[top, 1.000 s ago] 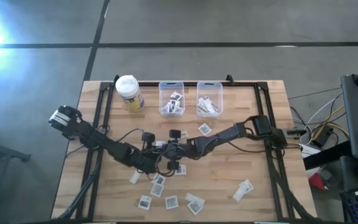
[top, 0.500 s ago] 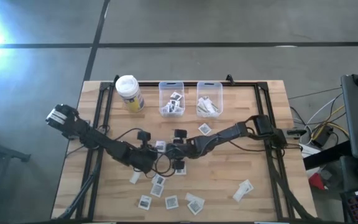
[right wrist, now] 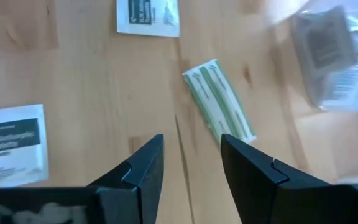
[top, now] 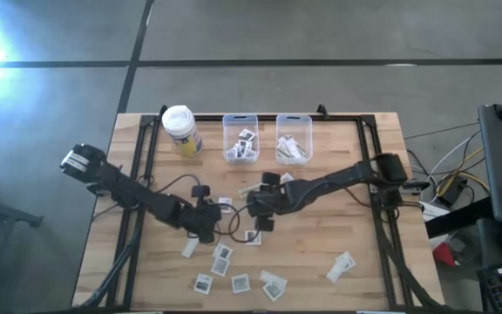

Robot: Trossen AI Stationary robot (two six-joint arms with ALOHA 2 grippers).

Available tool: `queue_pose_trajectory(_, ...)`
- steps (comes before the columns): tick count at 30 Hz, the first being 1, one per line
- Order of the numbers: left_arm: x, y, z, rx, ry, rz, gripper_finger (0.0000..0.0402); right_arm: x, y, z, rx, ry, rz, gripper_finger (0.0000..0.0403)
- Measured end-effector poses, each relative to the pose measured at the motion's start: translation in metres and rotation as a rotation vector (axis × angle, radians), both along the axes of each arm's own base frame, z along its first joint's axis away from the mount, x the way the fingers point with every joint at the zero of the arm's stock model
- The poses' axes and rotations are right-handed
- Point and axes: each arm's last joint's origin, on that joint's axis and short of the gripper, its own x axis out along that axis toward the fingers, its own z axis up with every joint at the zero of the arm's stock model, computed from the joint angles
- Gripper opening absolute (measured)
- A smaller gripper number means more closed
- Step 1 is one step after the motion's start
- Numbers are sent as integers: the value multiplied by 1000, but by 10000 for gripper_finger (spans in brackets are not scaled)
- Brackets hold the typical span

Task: Pick & Place First Aid Supplies
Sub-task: Put the towelette pack into the left transparent bin

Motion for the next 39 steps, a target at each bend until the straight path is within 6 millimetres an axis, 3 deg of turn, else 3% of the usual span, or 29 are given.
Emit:
queue_pose_trajectory(6,7,10,-7,20,30,6,187,-19,-4,18,32,-52,-57,147)
queue_pose_trajectory(14,18,18,-23,36,91,-60,190,-36,-6,16,56,-67,-103,133)
queue_pose_trajectory(23,24,30,-34,26,134,-49,191,-39,-7,11,69,-63,-133,122)
queue_pose_trajectory(33,31,60,-51,-123,228,-52,191,-39,-1,12,77,-79,-122,127)
queue_pose_trajectory(39,32,64,-63,-149,279,-52,188,-39,5,12,79,-81,-105,129)
